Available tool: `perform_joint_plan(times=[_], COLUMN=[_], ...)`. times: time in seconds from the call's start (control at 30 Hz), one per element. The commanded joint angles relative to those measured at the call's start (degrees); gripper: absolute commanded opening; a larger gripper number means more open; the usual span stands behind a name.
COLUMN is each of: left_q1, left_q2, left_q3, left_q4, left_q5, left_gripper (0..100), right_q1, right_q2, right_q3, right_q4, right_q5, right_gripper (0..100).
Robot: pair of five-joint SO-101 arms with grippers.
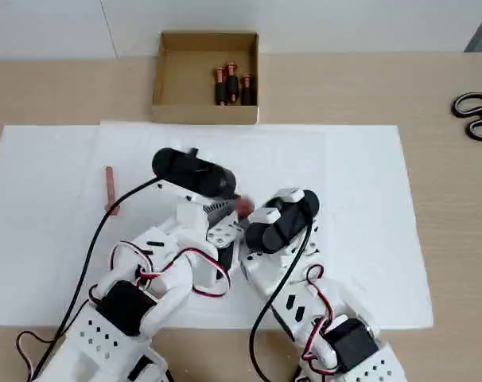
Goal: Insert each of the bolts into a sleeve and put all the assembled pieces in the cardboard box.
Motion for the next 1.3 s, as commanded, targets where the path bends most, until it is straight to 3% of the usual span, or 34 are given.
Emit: perform_joint_plan(times=[0.0,0.23,0.43,0.6,1.0,1.27], left_q1=[-0.18,-0.35,-10.73,-15.3,-16.26,-23.47], left_q2=[-0.7,-0.35,0.79,2.81,5.1,5.45], left_q3=[-2.15,-14.02,-19.21,-22.29,-26.95,-26.86], left_q4=[2.9,17.93,24.79,30.07,33.41,34.73], left_q5=[0.09,2.99,3.52,3.52,3.6,3.52], left_gripper=[24,24,25,25,25,25], right_q1=[-0.04,0.04,6.29,10.42,15.16,16.84], right_q2=[-1.36,-0.84,-0.75,2.51,31.78,57.63], right_q3=[-0.62,-0.53,-0.62,-2.81,-30.24,-49.85], right_q4=[-1.45,-1.36,-0.92,4.0,5.67,-4.88], right_q5=[-0.18,-0.18,-0.26,-0.26,0.09,-0.18], right_gripper=[0.4,0.4,0.4,0.4,0.4,0.4])
